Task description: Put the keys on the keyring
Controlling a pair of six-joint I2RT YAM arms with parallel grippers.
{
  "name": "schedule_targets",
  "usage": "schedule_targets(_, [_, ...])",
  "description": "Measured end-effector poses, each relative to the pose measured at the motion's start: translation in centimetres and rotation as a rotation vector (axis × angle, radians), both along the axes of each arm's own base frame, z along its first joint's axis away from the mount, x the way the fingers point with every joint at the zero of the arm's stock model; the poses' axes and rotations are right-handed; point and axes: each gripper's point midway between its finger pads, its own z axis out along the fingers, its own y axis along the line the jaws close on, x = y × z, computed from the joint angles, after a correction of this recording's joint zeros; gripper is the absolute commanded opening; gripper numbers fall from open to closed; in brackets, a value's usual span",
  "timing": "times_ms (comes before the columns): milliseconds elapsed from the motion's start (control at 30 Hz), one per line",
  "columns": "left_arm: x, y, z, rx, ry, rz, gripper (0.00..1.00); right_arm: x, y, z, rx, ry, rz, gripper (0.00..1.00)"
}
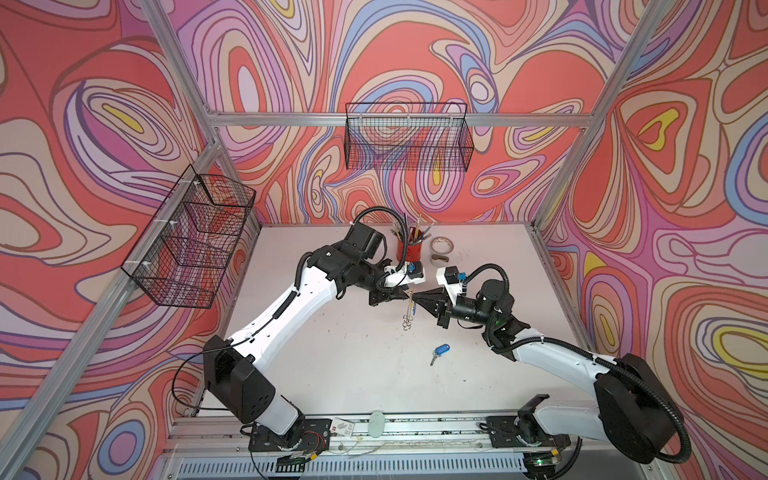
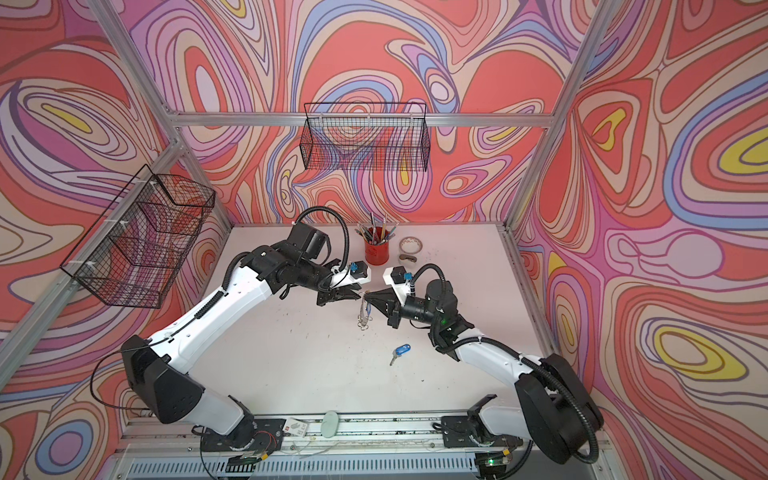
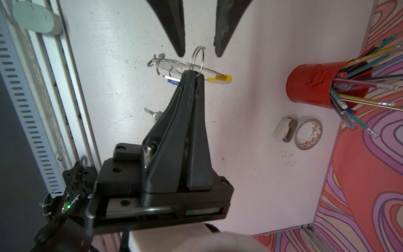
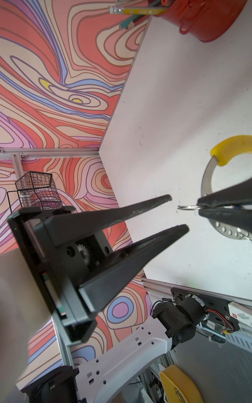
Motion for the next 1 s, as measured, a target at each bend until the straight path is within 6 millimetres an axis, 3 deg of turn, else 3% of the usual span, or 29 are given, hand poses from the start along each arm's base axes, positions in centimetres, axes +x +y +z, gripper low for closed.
schedule_targets(167, [-0.3, -0.3, -0.5, 0.015, 0.017, -0.016, 0.24, 0.0, 0.0, 0.0, 0.000, 0.000, 0.000, 0.00])
schedule_targets(367, [0.0, -0.6, -0.9, 0.027, 0.028, -0.016, 0.02, -0.1, 0.0, -0.1, -0.001, 0.002, 0.006, 0.00])
schedule_targets(500, [0.1, -0.6, -0.9, 0.028, 0.032, -0.010, 0.00, -0.2, 0.1, -0.3, -0.009, 0.001, 0.011, 0.00])
schedule_targets(633, [0.4, -0.7, -1.0, 0.020, 0.053, 0.028, 0.00, 0.2, -0.1, -0.5, -0.014, 0.012, -0.015, 0.23])
schedule_targets(833, [0.7, -0.4, -1.4, -0.053, 0.101, 0.126, 0.00, 1.5, -0.8, -1.1, -0.033, 0.083, -0.113, 0.28])
schedule_targets(1000, [-0.2, 0.2, -1.0, -0.149, 0.106, 0.191, 0.00, 1.7, -1.9, 0.6, -0.001, 0.089, -0.182, 0.34])
